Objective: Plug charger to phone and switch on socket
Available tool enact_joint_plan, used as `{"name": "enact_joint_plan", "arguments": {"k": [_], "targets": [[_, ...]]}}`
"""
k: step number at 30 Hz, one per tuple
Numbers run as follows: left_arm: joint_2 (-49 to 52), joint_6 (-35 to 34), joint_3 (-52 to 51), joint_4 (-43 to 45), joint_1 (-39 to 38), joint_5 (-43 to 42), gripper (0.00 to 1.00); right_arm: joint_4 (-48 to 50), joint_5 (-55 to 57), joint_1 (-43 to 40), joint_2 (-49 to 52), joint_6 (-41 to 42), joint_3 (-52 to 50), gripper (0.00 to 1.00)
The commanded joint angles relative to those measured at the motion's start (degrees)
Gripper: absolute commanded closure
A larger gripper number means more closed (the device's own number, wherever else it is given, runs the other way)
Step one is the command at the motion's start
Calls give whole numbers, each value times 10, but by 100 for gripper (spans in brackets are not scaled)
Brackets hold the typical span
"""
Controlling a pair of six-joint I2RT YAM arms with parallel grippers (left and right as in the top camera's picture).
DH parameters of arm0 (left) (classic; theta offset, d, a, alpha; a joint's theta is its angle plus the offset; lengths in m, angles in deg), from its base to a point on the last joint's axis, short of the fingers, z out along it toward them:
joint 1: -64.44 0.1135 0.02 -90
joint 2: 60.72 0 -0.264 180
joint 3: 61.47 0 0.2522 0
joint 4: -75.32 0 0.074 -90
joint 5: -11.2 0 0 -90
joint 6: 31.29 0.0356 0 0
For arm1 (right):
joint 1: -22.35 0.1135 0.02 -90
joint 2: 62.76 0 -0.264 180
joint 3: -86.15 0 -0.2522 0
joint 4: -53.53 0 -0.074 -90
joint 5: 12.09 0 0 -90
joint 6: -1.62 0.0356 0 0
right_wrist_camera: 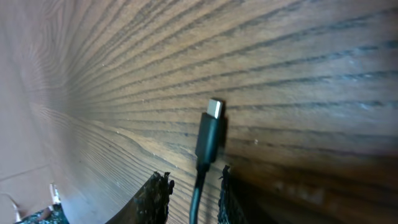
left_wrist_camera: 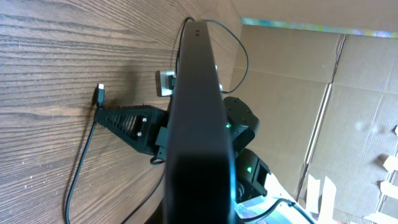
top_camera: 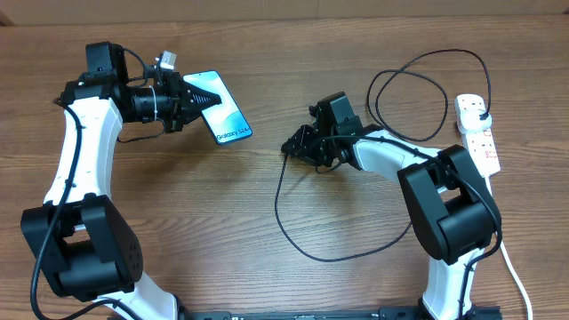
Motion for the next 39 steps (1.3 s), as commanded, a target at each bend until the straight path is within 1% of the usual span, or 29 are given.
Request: {"name": "enact_joint_plan", "arguments": {"k": [1, 6, 10, 14, 24, 25, 26, 28, 29, 30, 33, 35, 36, 37, 39], "targets": [[-2, -9, -1, 0, -5, -13, 96, 6, 9, 6, 24, 18, 6, 71], [-2, -9, -1, 0, -8, -14, 96, 7, 26, 7, 25, 27, 5, 71], [-2, -9, -1, 0, -8, -14, 96, 7, 29, 8, 25, 26, 5, 75], [-2, -9, -1, 0, -8, -14, 96, 7, 31, 9, 32, 26, 5, 76], [-2, -9, -1, -2, -8, -14, 96, 9, 35, 17, 62, 26, 5, 76], [-2, -9, -1, -2, -8, -14, 96, 8, 40, 18, 62, 26, 5, 76], [-2, -9, -1, -2, -8, -14, 96, 7, 42, 18, 62, 26, 5, 81], [-2, -9, -1, -2, -8, -14, 96, 5, 42, 18, 62, 26, 5, 93], [-2, -9, -1, -2, -8, -14, 96, 5, 41, 18, 62, 26, 5, 96], [-2, -9, -1, -4, -8, -14, 96, 3, 41, 18, 62, 22, 5, 96], [-2, -8, -1, -12, -8, -14, 96, -2, 25, 15, 62, 0, 5, 96], [-2, -8, -1, -12, -8, -9, 96, -5, 1, 8, 62, 0, 5, 96], [-2, -8, -1, -12, -8, -7, 96, -6, -28, 1, 62, 0, 5, 96], [-2, -8, -1, -12, -8, -7, 96, -6, -77, -11, 62, -16, 5, 96], [-2, -8, -1, -13, -8, -9, 96, -6, -129, -28, 59, -43, 5, 96]]}}
